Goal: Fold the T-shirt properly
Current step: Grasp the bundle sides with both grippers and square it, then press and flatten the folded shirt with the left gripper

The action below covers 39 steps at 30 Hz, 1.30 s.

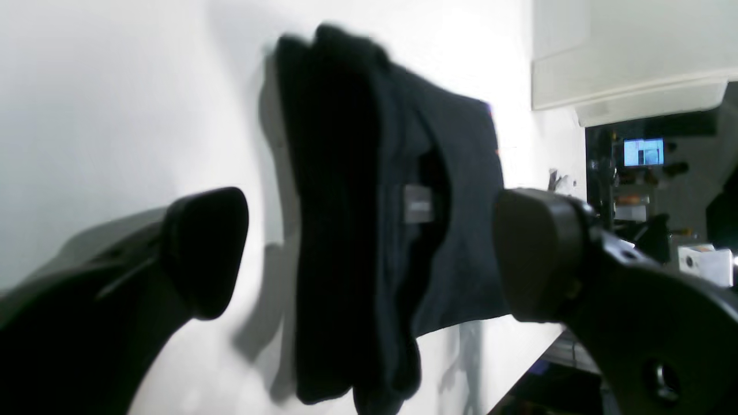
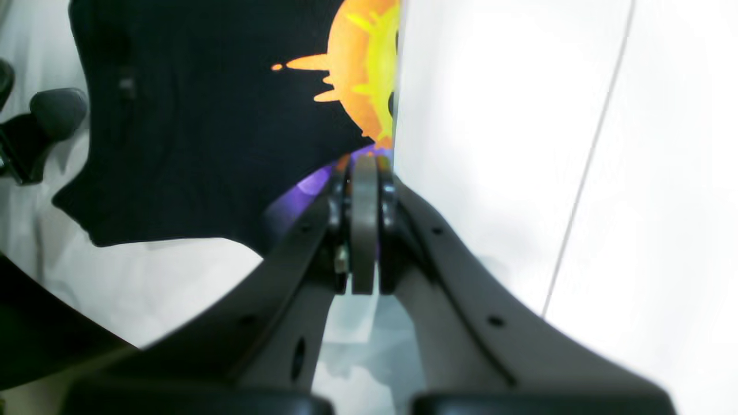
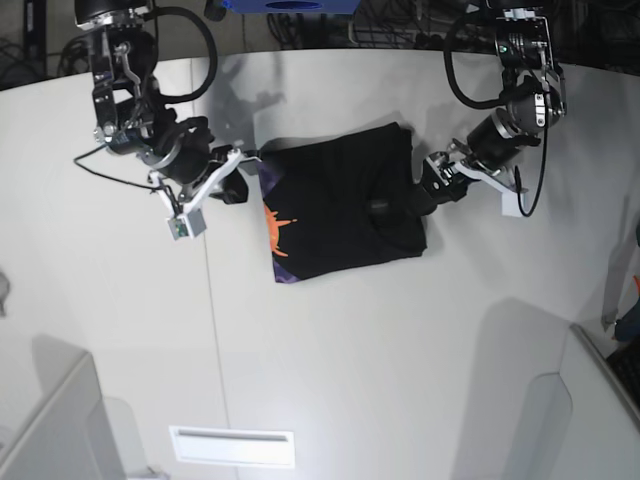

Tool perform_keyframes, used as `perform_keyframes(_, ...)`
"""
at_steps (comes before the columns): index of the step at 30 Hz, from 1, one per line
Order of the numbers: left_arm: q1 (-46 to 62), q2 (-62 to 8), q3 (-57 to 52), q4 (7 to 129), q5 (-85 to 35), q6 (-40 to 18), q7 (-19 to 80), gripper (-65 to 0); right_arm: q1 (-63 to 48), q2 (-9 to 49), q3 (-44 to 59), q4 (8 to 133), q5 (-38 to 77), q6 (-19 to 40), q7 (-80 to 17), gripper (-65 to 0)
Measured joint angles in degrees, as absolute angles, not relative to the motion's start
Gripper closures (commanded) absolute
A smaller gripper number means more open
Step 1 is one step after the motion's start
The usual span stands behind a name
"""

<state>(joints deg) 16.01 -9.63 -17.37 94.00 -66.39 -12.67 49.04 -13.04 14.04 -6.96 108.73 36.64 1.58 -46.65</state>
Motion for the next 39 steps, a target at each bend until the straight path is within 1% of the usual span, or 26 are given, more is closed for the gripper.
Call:
perform_keyframes(3,14.5,-9.8,-15.0,93.6,-65.5,-9.2,48.7,-65.0,-13.2,13.8,-7.0,108.7,36.8,1.6,-46.7,0.0)
perform_keyframes(5,13.1,-9.8,-12.5,93.3,-61.2,-7.0,48.7,-65.0,-13.2,13.8,-7.0,108.7,36.8,1.6,-46.7,0.0)
perform_keyframes(9,12.4,-9.4,-10.0,92.5,-57.9,-6.0,48.2,-64.8,-13.3,13.8,-7.0,109.2,36.8,1.6,-46.7,0.0)
perform_keyframes(10,12.4,-9.5,-9.9,92.5,-57.8,-6.0,48.3,-60.9,-13.4,13.8,-7.0,109.8,36.8,1.6,-46.7,0.0)
perform_keyframes(11,12.3,-9.5,-9.8,92.3,-57.8,-6.0,48.3,-55.0,-13.4,13.8,-7.0,110.5,36.9,1.6,-46.7,0.0)
perform_keyframes(13,12.4,-9.6,-9.8,91.9,-57.1,-6.0,48.4,-41.1,-13.3,13.8,-7.0,111.1,37.0,1.6,-46.7,0.0)
perform_keyframes(14,12.4,-9.7,-9.8,91.7,-56.4,-5.9,48.8,-33.2,-13.2,13.8,-7.0,111.2,37.0,1.6,-46.7,0.0)
perform_keyframes(16,12.4,-9.7,-9.8,91.7,-53.8,-5.9,48.8,-21.1,-13.3,13.8,-7.0,111.3,37.0,1.6,-46.7,0.0)
perform_keyframes(18,12.4,-9.7,-9.8,91.6,-52.0,-6.0,48.7,-12.2,-13.4,13.8,-7.0,111.3,37.0,1.6,-46.7,0.0)
perform_keyframes(19,12.4,-9.6,-9.8,91.4,-51.8,-5.9,48.7,-9.1,-13.4,13.8,-7.0,111.3,37.0,1.6,-46.7,0.0)
perform_keyframes(20,12.4,-9.6,-9.7,91.1,-51.3,-6.0,48.7,-7.2,-13.4,13.8,-7.0,111.3,37.0,1.6,-46.7,0.0)
perform_keyframes(25,11.1,-9.7,-9.7,88.9,-51.4,-6.0,48.7,0.0,-13.4,13.8,-7.0,111.3,37.0,1.6,-46.7,0.0)
perform_keyframes(28,10.2,-10.3,-9.6,87.7,-51.5,-6.3,48.7,0.0,-13.5,13.8,-7.0,111.3,37.1,1.6,-46.7,0.0)
perform_keyframes(30,9.3,-13.5,-6.7,87.4,-51.0,-6.4,48.7,0.0,-14.1,13.8,-7.0,111.3,37.0,1.6,-46.5,0.0)
perform_keyframes(32,6.5,-18.8,0.4,87.3,-48.4,-6.9,48.5,0.0,-14.4,13.8,-7.0,111.3,36.8,1.6,-46.9,0.0)
perform_keyframes(34,2.0,-24.1,9.4,87.5,-46.2,-6.8,51.2,0.0,-14.3,13.7,-6.7,111.3,37.1,1.6,-46.7,0.0)
perform_keyframes(37,-4.4,-28.9,21.1,88.8,-40.8,-6.7,54.4,0.0,-15.1,13.1,-2.6,111.3,37.1,2.0,-46.5,0.0)
perform_keyframes(39,-7.0,-31.2,28.2,90.7,-35.2,-6.5,53.3,0.0,-15.7,13.1,-0.1,111.3,36.8,2.0,-46.7,0.0)
